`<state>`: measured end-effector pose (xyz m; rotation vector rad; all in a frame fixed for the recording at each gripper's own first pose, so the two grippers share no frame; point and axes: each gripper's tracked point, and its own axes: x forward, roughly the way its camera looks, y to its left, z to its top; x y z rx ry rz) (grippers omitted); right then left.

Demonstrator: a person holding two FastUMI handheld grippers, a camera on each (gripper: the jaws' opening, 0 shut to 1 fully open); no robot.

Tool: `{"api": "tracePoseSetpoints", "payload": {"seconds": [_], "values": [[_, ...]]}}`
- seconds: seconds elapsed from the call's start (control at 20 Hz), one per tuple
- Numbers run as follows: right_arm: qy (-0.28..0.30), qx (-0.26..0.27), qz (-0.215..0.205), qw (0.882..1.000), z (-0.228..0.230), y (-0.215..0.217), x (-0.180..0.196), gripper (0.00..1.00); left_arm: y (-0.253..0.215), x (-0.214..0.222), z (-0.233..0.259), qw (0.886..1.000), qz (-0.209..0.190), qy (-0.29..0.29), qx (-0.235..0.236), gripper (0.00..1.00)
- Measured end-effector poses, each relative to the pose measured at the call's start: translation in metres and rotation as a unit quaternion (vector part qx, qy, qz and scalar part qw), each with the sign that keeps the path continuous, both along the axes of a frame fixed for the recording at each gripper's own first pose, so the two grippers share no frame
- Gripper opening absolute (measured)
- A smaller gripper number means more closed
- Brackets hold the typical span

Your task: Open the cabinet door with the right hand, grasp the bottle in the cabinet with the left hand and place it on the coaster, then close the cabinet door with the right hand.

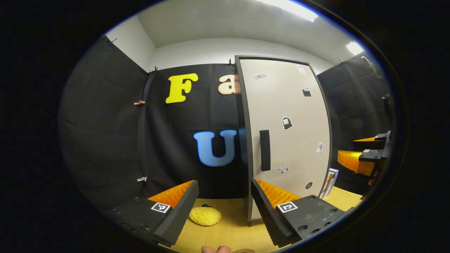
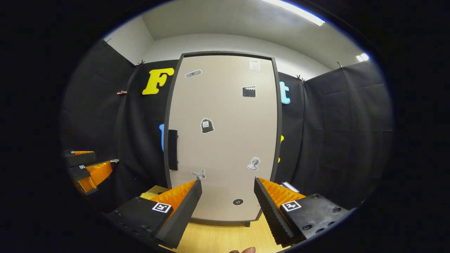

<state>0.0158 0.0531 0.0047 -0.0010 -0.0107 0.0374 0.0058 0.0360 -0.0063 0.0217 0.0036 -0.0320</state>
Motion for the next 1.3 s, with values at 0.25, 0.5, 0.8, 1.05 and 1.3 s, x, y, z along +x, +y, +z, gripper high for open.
{"api": "tracePoseSetpoints", "payload": {"seconds": [0.25, 0.5, 0.8, 1.05, 1.3], "values": [[0.0, 0.001, 0.018, 1.0, -0.004, 0.039, 0.025, 0.97, 0.03, 0.008, -0.012, 1.0, 0.009, 0.003, 0.001, 0.94], [0.002, 0.023, 0.047, 0.999, -0.006, 0.094, 0.056, 0.97, 0.057, 0.02, -0.021, 1.0, 0.017, 0.003, 0.0, 0.95], [0.006, 0.049, 0.057, 0.997, -0.01, 0.14, 0.104, 0.98, 0.084, 0.036, -0.034, 1.0, 0.024, 0.005, -0.002, 0.95], [0.022, 0.066, 0.049, 0.996, -0.023, 0.162, 0.15, 0.98, 0.101, 0.049, -0.044, 0.999, 0.031, 0.01, -0.002, 0.95], [0.015, 0.065, 0.019, 0.998, -0.027, 0.152, 0.18, 0.92, 0.112, 0.054, -0.055, 0.999, 0.039, 0.018, 0.001, 0.95]]}}
